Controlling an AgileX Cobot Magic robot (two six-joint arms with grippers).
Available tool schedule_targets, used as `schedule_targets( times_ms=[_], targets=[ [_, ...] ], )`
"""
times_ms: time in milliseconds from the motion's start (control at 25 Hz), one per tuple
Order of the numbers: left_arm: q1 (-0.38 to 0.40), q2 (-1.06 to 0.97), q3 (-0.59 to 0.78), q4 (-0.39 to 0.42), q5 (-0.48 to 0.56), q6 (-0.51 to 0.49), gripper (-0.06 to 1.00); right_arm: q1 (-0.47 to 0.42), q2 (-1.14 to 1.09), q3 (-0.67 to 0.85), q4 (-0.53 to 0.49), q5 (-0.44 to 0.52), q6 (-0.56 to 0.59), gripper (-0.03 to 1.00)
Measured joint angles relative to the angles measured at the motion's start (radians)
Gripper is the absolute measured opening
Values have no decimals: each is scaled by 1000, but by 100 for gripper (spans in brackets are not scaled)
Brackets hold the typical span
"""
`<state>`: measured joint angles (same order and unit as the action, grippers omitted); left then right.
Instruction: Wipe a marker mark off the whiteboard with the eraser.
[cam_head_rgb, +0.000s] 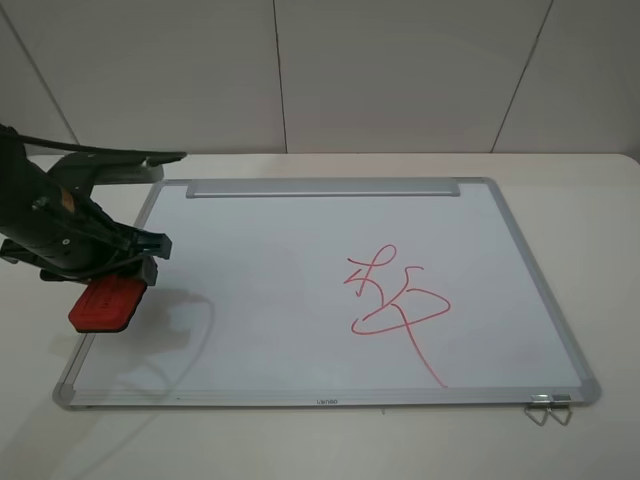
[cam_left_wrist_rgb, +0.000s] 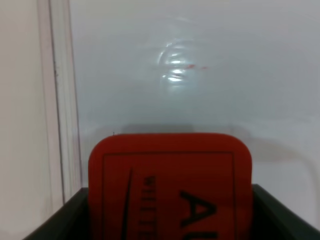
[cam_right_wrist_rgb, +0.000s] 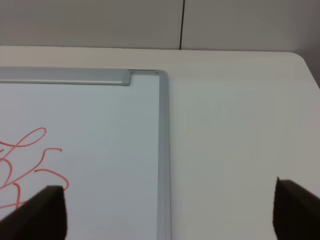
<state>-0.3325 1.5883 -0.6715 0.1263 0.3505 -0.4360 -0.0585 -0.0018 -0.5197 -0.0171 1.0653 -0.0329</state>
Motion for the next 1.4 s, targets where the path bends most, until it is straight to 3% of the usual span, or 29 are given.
schedule_targets(
  times_ms=[40, 160, 320, 480, 640, 760, 880, 1160, 1200, 1400],
  targets=[
    [0, 0, 0, 0, 0, 0, 57, 0, 0, 0, 0, 0, 0, 71],
    [0, -1, 90, 102, -105, -104, 57, 0, 0, 0, 0, 0, 0, 71],
    [0, -1, 137, 131, -195, -124, 57, 0, 0, 0, 0, 0, 0, 71],
    [0, -1, 139, 134, -221, -127, 58, 0, 0, 0, 0, 0, 0, 71],
    [0, -1, 139, 135, -227, -129, 72, 0, 0, 0, 0, 0, 0, 71],
    [0, -31, 139, 135, -216, -125, 74, 0, 0, 0, 0, 0, 0, 71],
    [0, -121, 122, 138, -160, -109, 75, 0, 0, 0, 0, 0, 0, 71],
    [0, -455, 18, 146, 107, 33, 75, 0, 0, 0, 0, 0, 0, 71],
    [0, -455, 18, 146, 107, 33, 75, 0, 0, 0, 0, 0, 0, 71],
    [0, -768, 5, 97, 336, 110, 75, 0, 0, 0, 0, 0, 0, 71]
  ],
)
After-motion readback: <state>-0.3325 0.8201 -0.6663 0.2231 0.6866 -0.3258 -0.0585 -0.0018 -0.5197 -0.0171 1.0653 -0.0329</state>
